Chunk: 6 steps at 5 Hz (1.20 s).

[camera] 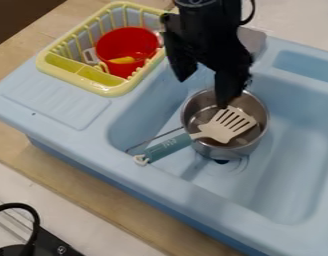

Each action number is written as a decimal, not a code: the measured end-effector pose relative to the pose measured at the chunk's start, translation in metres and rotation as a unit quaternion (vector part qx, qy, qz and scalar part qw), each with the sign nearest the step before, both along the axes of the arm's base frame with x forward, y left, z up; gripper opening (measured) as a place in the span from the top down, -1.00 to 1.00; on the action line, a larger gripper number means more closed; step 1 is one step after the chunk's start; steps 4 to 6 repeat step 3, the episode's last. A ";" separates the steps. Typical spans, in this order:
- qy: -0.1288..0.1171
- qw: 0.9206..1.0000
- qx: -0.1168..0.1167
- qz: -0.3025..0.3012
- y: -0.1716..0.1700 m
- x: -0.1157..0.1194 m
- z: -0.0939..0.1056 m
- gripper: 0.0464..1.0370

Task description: Move the spatula on top of the silver pot

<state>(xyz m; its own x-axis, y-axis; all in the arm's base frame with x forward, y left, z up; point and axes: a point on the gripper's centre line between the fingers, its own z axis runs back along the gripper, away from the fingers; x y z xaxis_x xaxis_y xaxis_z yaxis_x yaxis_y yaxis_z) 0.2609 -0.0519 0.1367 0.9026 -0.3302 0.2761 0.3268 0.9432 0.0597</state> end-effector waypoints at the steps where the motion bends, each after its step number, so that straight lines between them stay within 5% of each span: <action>1: 0.002 0.998 -0.011 -0.059 -0.013 0.009 0.001 -0.93; 3: -0.034 0.994 -0.021 -0.097 -0.035 0.026 0.006 -0.93; 6: -0.034 0.994 -0.021 -0.097 -0.035 0.026 0.006 -0.93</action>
